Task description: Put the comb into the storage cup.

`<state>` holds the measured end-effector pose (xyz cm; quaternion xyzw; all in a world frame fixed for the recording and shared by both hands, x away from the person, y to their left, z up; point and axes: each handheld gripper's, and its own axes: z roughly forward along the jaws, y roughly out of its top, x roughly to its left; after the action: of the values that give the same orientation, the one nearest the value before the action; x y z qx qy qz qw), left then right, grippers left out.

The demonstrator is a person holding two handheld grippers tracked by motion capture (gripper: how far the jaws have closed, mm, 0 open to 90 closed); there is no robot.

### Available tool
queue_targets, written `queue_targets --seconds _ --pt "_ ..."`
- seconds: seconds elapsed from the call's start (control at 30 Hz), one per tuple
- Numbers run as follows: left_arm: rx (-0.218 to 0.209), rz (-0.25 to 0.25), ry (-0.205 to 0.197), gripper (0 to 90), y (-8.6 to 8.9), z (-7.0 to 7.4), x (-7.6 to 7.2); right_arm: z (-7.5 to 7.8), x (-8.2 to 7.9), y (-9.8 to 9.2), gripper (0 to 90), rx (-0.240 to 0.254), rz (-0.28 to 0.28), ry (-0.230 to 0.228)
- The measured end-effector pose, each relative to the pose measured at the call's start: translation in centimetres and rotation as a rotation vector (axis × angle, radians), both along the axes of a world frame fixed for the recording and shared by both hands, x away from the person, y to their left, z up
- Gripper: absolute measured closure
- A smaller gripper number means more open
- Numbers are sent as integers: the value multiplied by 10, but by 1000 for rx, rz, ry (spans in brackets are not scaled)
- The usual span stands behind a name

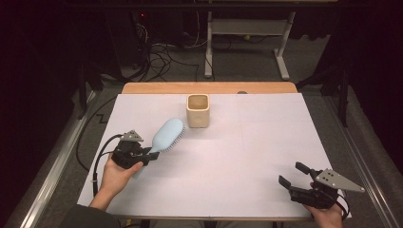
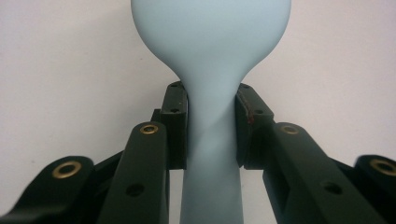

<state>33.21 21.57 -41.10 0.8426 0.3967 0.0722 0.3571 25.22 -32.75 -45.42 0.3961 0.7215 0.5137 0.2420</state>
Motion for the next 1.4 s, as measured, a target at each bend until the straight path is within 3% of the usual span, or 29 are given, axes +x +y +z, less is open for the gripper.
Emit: queue_targets --seconds 0.63,1.23,1.4 --pt "-58 -61 -29 696 -19 -11 -33 1 -1 1 188 1 1 -7" --pt "-68 -94 -37 696 -30 -17 -38 4 1 9 189 2 16 -14" --pt "-75 -103 -47 696 -30 -16 -40 8 1 17 187 -7 11 -37"
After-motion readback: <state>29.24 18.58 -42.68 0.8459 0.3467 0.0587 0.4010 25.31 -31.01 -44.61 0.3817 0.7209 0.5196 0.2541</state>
